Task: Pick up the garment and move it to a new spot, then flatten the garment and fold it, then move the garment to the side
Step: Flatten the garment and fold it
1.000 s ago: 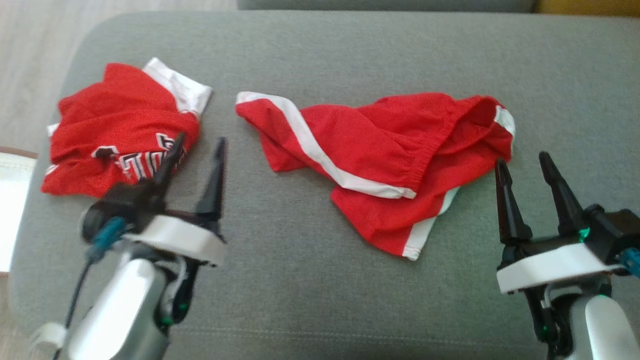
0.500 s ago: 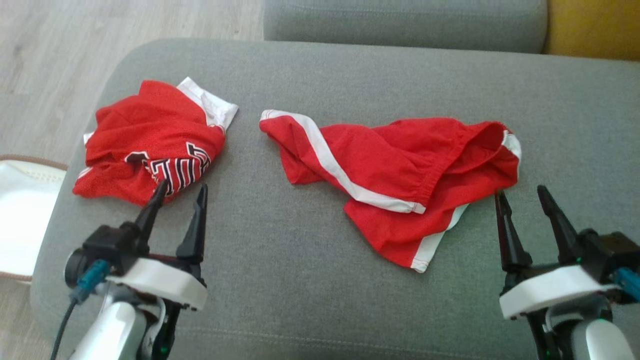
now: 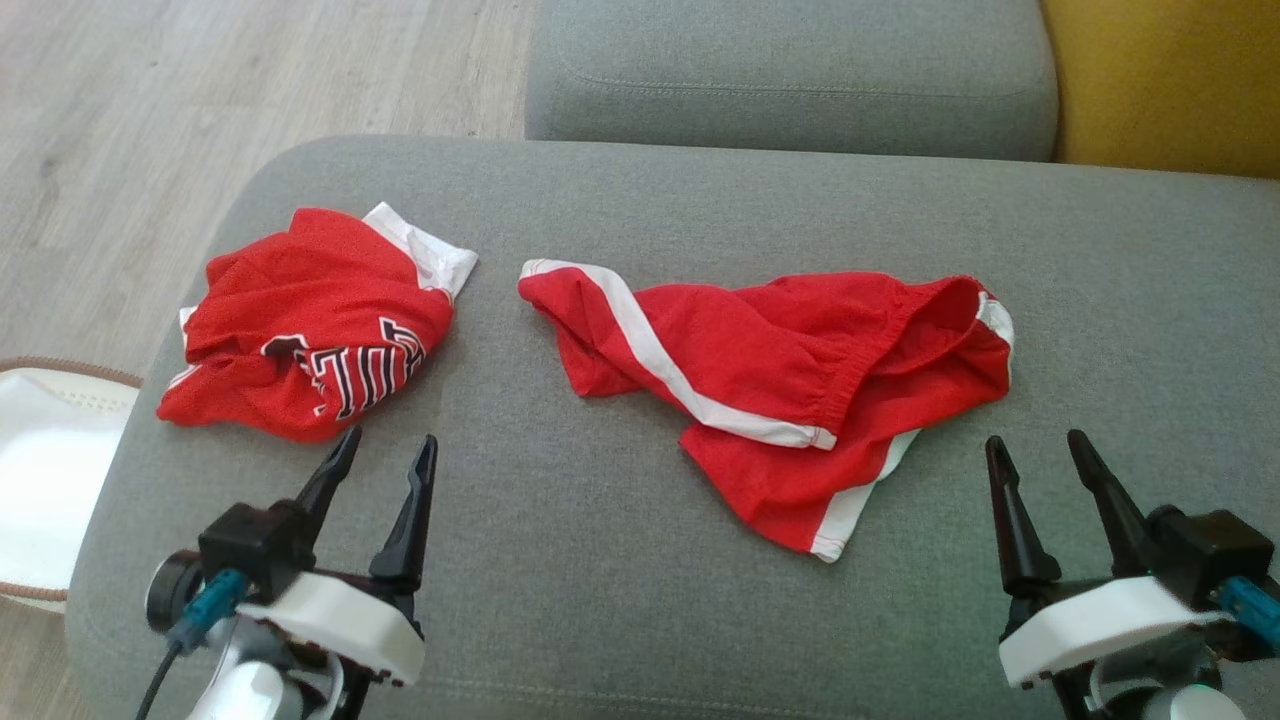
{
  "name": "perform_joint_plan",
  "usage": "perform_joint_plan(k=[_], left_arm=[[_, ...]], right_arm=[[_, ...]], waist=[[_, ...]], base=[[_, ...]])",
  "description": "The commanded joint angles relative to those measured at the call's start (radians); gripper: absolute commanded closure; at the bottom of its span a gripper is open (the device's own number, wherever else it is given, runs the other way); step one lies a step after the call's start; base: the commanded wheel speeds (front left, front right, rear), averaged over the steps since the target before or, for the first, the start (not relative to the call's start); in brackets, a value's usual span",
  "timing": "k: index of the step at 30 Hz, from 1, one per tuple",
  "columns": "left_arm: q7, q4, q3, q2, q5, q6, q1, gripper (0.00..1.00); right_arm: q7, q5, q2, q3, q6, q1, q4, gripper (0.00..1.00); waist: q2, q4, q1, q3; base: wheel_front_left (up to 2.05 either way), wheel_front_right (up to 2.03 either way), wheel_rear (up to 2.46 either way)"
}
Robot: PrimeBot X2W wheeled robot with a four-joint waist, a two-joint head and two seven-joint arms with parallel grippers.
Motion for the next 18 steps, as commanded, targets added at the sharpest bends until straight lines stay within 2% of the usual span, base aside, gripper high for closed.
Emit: perform_joint_plan(k=[1,18], left_arm=[[0.002,-0.037,0.036,0.029,0.008,0.007,-0.041,0.0],[0.01,-0.044,0.031,0.037,0.008,0.028,-0.043,0.0]], right_arm=[[0.001,0.009,-0.006,0.022,0.008,-0.026,-0.039,0.0],[0.005,0.011,-0.006,0.022,0.008,-0.026,-0.043,0.0]], waist=[[0.0,-0.001,0.0001,-0.001],[0.0,0.0,0.0001,0.002]], base=[[0.0,0.0,0.0],[0.0,0.0,0.0]])
